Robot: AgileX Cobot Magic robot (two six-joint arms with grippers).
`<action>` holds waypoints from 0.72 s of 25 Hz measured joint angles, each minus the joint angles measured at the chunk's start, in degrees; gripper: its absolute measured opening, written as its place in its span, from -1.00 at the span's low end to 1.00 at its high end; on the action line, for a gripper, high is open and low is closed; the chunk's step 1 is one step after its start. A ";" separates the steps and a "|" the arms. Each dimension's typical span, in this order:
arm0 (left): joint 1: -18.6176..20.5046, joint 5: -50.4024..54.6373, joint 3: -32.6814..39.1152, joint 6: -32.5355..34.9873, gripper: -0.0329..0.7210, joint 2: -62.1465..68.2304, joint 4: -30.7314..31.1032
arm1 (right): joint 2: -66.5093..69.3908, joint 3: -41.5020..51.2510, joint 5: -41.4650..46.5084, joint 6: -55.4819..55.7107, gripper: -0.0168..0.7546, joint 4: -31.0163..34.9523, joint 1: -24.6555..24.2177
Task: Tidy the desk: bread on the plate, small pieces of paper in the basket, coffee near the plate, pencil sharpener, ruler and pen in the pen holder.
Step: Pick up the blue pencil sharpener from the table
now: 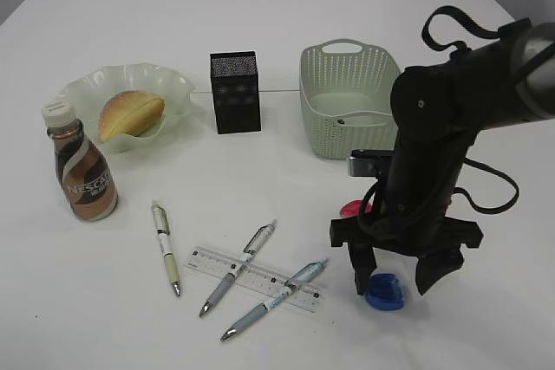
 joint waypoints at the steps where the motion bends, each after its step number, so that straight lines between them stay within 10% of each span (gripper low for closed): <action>1: 0.00 0.00 0.00 0.00 0.33 0.00 0.00 | 0.06 0.00 0.00 0.00 0.50 0.00 0.00; 18: 0.00 0.09 -0.08 0.00 0.33 -0.21 0.13 | 2.74 0.00 -0.19 -0.10 0.50 0.10 0.00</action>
